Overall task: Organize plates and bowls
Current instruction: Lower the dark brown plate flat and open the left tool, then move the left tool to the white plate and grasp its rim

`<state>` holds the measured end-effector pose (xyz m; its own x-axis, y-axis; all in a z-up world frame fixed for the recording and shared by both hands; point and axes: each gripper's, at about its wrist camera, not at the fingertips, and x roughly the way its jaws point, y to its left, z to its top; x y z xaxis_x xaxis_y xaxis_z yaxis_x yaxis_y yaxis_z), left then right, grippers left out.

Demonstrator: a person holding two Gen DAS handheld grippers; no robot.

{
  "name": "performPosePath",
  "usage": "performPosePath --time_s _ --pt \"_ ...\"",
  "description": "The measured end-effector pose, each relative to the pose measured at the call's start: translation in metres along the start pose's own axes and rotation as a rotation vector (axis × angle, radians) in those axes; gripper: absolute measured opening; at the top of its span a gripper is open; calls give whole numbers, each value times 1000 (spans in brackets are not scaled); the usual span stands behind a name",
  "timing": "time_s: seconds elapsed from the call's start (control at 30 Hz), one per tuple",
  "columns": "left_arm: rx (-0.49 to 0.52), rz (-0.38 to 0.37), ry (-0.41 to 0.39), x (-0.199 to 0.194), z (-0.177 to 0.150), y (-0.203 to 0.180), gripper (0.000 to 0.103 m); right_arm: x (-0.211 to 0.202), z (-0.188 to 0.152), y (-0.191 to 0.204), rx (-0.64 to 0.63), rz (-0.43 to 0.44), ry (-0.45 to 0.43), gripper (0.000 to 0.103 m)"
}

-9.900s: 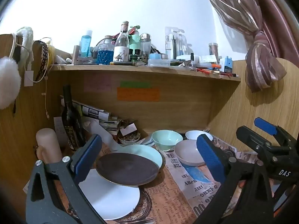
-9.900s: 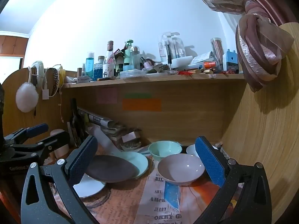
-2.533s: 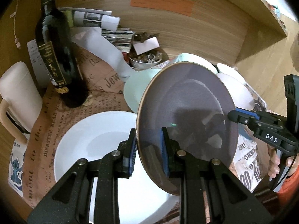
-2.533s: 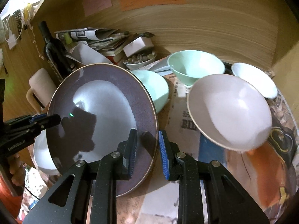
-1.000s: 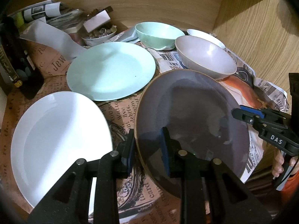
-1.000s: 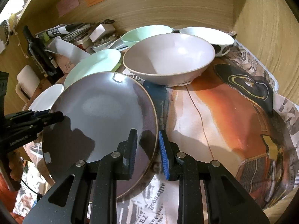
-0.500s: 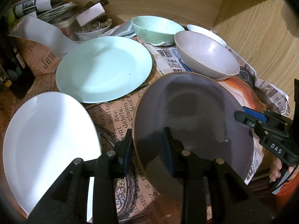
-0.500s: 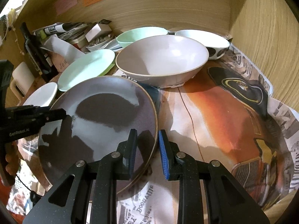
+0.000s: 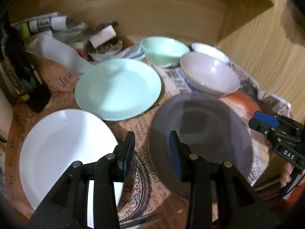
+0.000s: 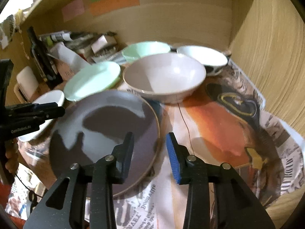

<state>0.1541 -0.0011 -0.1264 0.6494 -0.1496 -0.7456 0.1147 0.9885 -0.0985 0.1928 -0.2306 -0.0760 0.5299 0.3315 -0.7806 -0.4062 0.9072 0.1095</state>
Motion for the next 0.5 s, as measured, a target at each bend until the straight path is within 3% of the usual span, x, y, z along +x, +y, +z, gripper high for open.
performPosePath --time_s 0.1,0.17,0.43,0.5 --pt "11 -4 -46 -20 0 1 37 -12 6 8 -4 5 -43 35" --pt "15 -5 -76 -33 1 2 42 -19 9 13 -10 15 -70 43" --pt "-10 42 -206 -78 -5 20 54 -36 17 43 -48 68 -154 49" --pt "-7 66 -222 -87 -9 24 64 -36 19 53 -63 86 -165 50"
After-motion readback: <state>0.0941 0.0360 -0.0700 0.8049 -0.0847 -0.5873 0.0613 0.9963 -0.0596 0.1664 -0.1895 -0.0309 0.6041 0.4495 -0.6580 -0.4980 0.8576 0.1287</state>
